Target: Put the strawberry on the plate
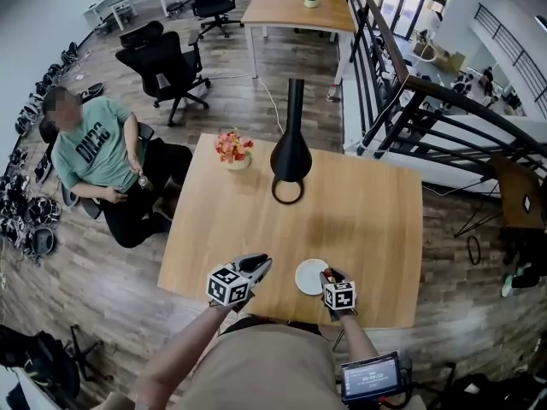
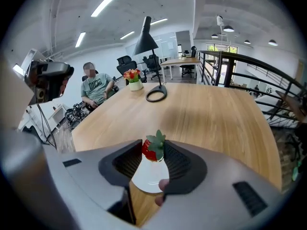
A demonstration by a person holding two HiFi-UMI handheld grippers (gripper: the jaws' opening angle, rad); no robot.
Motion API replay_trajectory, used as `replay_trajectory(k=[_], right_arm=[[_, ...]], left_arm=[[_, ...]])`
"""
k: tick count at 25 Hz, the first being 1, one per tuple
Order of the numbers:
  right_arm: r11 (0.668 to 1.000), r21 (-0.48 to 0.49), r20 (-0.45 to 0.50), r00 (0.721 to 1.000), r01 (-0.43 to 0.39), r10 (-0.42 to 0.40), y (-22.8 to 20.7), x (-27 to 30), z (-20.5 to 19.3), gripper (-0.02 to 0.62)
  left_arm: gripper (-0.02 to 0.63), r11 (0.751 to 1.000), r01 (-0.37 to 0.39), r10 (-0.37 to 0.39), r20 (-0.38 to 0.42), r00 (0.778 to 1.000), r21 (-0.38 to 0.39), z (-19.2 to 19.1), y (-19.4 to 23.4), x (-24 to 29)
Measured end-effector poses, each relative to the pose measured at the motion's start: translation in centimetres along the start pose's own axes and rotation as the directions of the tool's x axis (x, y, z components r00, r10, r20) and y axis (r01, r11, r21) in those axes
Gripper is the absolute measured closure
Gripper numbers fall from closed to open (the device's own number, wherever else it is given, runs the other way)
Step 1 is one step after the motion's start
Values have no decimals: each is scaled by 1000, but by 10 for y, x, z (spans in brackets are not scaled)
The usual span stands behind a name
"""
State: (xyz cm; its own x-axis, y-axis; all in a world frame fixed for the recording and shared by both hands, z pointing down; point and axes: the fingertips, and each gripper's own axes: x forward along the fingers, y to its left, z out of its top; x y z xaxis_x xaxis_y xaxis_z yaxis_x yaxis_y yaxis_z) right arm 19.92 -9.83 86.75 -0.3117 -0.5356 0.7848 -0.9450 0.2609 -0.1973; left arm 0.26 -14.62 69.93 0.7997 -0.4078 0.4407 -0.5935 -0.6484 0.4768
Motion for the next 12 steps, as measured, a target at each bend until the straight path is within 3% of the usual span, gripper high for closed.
replay_trajectory(k=[6,12], right_arm=[[999,-48,-95,995,-6,1,-2,43,-23,448],[996,-92,-196,980,-3,-15,2,68,-60,448]], left_arm=[[558,1000,-12,12,5,1000,22,10,8,0],[558,999,-37,37,1,999,-5,4,16,-8]])
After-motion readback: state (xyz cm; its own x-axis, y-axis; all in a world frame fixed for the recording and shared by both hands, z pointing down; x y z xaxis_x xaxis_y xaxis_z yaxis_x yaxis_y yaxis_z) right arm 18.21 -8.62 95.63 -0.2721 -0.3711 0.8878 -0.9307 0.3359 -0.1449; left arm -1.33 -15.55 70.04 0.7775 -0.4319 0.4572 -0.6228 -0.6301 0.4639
